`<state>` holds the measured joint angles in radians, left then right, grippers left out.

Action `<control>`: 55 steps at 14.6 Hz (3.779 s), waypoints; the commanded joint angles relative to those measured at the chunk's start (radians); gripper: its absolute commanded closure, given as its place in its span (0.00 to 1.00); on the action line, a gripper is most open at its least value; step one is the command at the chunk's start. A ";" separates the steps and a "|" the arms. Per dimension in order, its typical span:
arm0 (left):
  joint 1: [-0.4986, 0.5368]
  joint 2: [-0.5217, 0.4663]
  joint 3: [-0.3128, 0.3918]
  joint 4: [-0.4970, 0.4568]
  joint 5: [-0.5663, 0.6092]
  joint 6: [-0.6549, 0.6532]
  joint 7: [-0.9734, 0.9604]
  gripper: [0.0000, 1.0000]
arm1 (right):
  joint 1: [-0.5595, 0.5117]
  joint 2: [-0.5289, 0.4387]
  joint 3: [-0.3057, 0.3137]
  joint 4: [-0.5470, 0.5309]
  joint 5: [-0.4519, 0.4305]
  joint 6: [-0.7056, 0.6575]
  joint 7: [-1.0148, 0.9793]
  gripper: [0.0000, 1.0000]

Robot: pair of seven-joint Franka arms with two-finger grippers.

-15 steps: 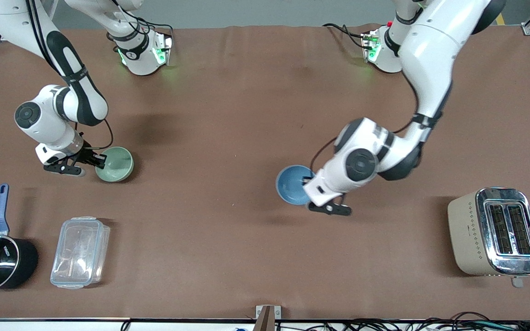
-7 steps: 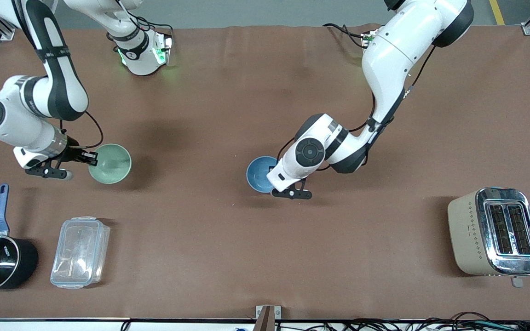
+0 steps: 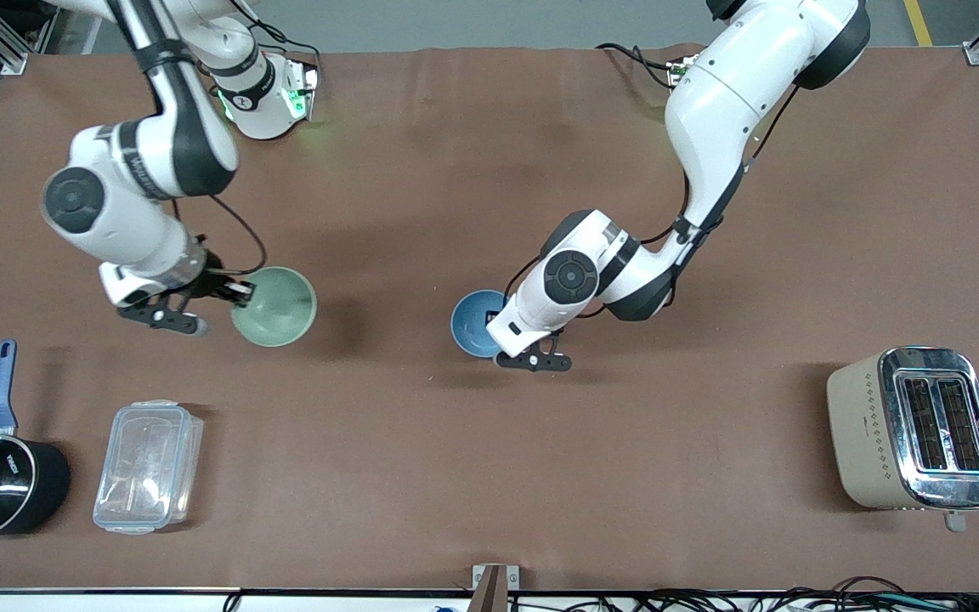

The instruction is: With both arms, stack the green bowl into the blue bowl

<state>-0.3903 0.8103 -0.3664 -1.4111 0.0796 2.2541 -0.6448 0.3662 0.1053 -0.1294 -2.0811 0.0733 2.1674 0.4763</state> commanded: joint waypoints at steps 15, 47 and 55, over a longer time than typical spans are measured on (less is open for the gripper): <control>0.284 -0.591 0.101 0.021 0.098 -0.658 0.473 0.00 | 0.445 0.461 -0.012 0.470 0.013 0.021 0.689 0.99; 0.358 -0.912 0.261 -0.252 -0.103 -0.685 0.591 0.00 | 0.494 0.522 -0.018 0.470 0.005 0.077 0.714 0.15; 0.357 -0.901 0.261 -0.233 -0.101 -0.692 0.588 0.00 | 0.344 0.314 -0.084 0.477 -0.007 -0.115 0.425 0.01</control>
<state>-0.0465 -0.0823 -0.0976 -1.6444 -0.0005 1.5555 -0.0649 0.7612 0.5242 -0.1954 -1.5674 0.0723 2.1213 1.0058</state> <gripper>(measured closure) 0.000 0.035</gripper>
